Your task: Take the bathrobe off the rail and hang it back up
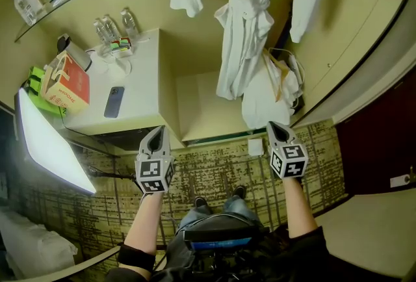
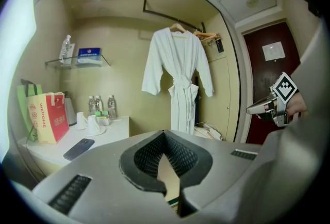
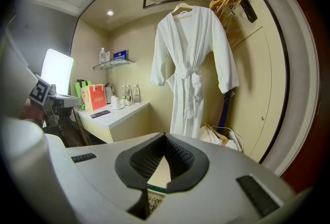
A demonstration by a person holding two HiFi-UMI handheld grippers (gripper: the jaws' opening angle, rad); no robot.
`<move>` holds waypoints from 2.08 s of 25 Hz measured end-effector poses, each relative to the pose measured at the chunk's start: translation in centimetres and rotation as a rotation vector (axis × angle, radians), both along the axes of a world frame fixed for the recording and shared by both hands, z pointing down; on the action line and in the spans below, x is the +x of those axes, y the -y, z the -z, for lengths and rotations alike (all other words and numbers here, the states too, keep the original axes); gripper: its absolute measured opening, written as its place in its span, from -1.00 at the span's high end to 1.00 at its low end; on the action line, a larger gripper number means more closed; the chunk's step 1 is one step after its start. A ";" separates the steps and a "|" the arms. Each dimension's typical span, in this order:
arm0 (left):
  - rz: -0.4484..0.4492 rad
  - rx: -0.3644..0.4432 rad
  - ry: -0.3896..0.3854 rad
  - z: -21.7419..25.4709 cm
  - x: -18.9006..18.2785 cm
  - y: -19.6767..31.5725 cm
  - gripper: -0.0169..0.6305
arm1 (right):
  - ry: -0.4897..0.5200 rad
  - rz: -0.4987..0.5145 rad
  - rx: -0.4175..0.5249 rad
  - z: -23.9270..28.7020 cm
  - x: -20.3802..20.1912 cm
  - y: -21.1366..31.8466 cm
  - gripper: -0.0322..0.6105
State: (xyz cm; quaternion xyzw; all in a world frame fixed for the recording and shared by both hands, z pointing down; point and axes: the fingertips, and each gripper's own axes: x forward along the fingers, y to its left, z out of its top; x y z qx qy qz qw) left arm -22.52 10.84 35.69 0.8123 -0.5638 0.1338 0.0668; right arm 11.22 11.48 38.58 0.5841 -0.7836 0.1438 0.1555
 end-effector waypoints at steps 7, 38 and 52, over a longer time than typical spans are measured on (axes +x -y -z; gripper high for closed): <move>-0.001 -0.020 -0.013 -0.9 -0.3 0.0 0.95 | -0.003 -0.020 -0.001 -0.7 0.7 -0.1 0.82; -0.121 0.122 -0.004 6.4 14.6 12.2 0.95 | -0.122 0.149 0.355 12.6 3.9 13.8 0.66; -0.360 0.299 -0.140 18.4 19.4 27.1 0.95 | -0.435 -0.023 0.686 34.2 3.4 27.2 0.35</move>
